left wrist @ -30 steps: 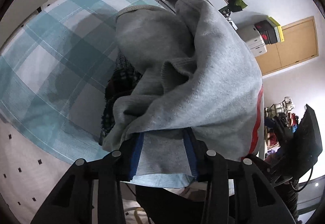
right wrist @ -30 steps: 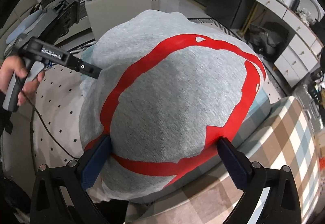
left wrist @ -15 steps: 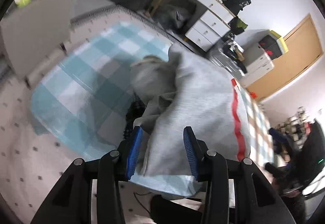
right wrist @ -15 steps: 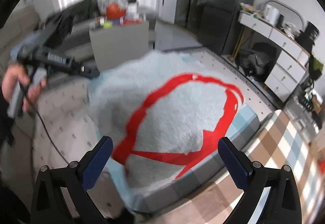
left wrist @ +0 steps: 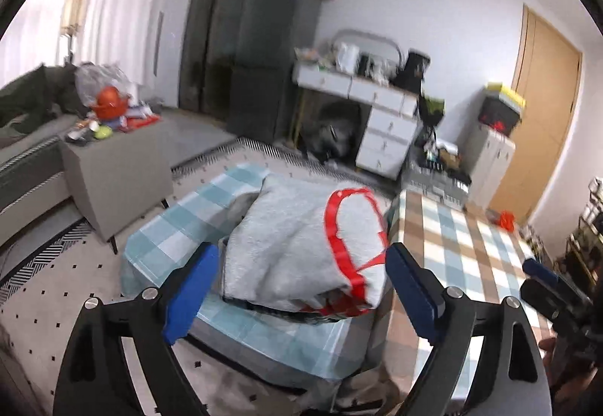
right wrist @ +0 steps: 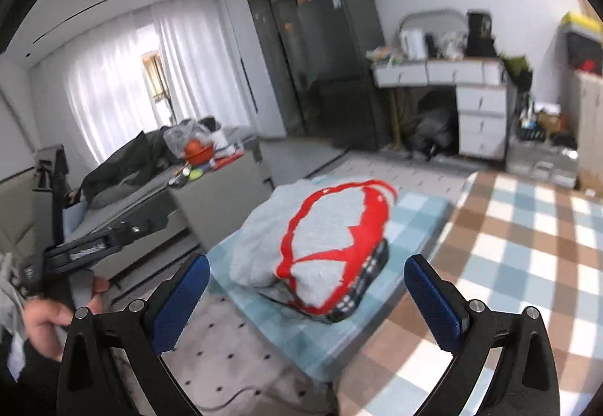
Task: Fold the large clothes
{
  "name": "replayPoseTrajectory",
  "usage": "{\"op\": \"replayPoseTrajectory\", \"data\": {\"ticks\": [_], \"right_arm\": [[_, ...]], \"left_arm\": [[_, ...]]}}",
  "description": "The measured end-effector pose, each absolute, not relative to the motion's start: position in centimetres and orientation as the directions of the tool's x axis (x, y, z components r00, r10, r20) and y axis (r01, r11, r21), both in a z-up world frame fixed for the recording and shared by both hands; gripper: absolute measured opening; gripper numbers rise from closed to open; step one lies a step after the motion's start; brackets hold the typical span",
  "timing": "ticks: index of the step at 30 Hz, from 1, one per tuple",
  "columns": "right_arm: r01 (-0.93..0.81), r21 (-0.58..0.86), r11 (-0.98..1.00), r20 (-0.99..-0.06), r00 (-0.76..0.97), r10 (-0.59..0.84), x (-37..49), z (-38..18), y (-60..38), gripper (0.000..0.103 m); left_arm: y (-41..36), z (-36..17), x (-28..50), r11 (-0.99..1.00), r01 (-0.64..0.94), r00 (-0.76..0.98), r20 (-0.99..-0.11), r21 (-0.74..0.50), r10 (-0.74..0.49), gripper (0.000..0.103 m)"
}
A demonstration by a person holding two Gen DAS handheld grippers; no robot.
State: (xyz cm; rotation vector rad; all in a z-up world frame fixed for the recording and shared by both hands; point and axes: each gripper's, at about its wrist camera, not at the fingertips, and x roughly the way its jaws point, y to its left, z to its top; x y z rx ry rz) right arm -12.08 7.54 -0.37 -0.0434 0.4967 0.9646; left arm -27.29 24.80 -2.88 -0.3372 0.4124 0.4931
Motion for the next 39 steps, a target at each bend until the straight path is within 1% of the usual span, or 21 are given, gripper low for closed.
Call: {"op": "replayPoseTrajectory", "data": {"ticks": [3,5,7,10,13,16,22,25,31,39], "right_arm": [[-0.783,0.128,0.609,-0.39,0.524,0.757,-14.0,-0.7,5.6,0.103],[-0.774,0.101,0.625,-0.38,0.551,0.743,-15.0,-1.2,4.4,0.103],[-0.76,0.102,0.642,-0.391,0.563,0.728,-15.6,-1.6,3.3,0.103],[-0.752,0.143,0.644,-0.43,0.538,0.725,-15.4,-2.8,2.4,0.103],[-0.722,0.148,0.675,-0.427,0.569,0.703,-15.5,-3.8,1.2,0.103],[-0.694,0.168,0.7,-0.413,0.596,0.689,-15.5,-4.3,0.1,0.103],[-0.695,0.147,0.703,-0.376,0.619,0.69,-16.9,-4.3,-1.0,0.103],[-0.694,0.148,0.705,-0.373,0.621,0.69,-17.1,-4.2,-1.0,0.103],[-0.697,0.174,0.695,-0.361,0.612,0.704,-17.4,-4.2,-1.0,0.103],[-0.708,0.162,0.688,-0.36,0.606,0.709,-18.0,-4.0,-0.3,0.103]], "left_arm": [[22.6,-3.8,-28.0,0.822,-0.544,0.791,-0.428,-0.166,0.437,0.088],[21.3,-3.9,-27.8,0.827,-0.539,0.79,-0.433,-0.157,0.433,0.088],[20.0,-4.4,-27.2,0.842,-0.527,0.784,-0.449,-0.117,0.429,0.088],[17.6,-4.2,-27.1,0.864,-0.502,0.785,-0.433,-0.025,0.444,0.088],[16.7,-3.8,-27.2,0.888,-0.458,0.809,-0.431,-0.036,0.399,0.088],[16.1,-3.6,-27.1,0.894,-0.447,0.819,-0.417,-0.034,0.394,0.088],[16.2,-4.1,-27.0,0.889,-0.456,0.818,-0.414,-0.044,0.399,0.088],[15.9,-4.4,-27.2,0.888,-0.457,0.815,-0.424,-0.053,0.394,0.088],[15.4,-4.9,-27.9,0.875,-0.482,0.803,-0.419,-0.038,0.424,0.088],[15.5,-5.2,-28.1,0.875,-0.482,0.799,-0.432,-0.043,0.419,0.088]]}}
